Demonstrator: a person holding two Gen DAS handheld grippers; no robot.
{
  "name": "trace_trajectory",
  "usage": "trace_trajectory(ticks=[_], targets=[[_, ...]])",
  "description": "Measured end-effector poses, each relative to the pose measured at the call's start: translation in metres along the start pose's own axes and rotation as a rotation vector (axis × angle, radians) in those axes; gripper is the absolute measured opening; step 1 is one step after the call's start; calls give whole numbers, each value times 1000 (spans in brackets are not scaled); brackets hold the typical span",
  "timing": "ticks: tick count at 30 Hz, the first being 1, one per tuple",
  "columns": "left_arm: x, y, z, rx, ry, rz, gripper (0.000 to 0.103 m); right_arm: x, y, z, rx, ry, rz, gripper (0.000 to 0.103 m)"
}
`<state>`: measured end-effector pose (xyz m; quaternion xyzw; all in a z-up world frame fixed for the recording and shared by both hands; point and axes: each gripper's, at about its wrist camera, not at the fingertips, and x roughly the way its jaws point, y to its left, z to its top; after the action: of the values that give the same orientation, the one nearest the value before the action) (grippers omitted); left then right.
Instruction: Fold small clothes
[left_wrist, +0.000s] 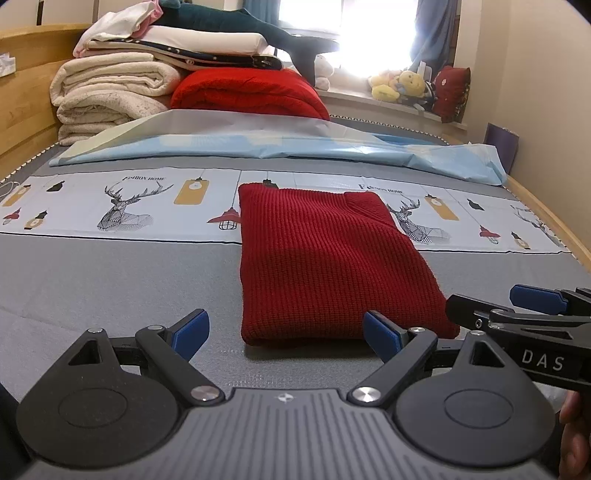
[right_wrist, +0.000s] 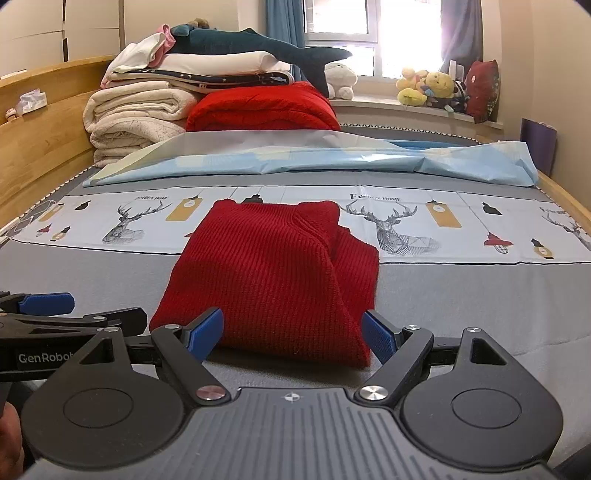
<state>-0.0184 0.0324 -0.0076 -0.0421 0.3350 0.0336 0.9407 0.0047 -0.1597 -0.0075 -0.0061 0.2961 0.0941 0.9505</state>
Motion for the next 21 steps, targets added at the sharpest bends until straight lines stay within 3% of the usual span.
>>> trace_trajectory(ticks=[21], targets=[[0,-1,0,-2,2,-4,93,0,-2,1,-7,-3,-5,83]])
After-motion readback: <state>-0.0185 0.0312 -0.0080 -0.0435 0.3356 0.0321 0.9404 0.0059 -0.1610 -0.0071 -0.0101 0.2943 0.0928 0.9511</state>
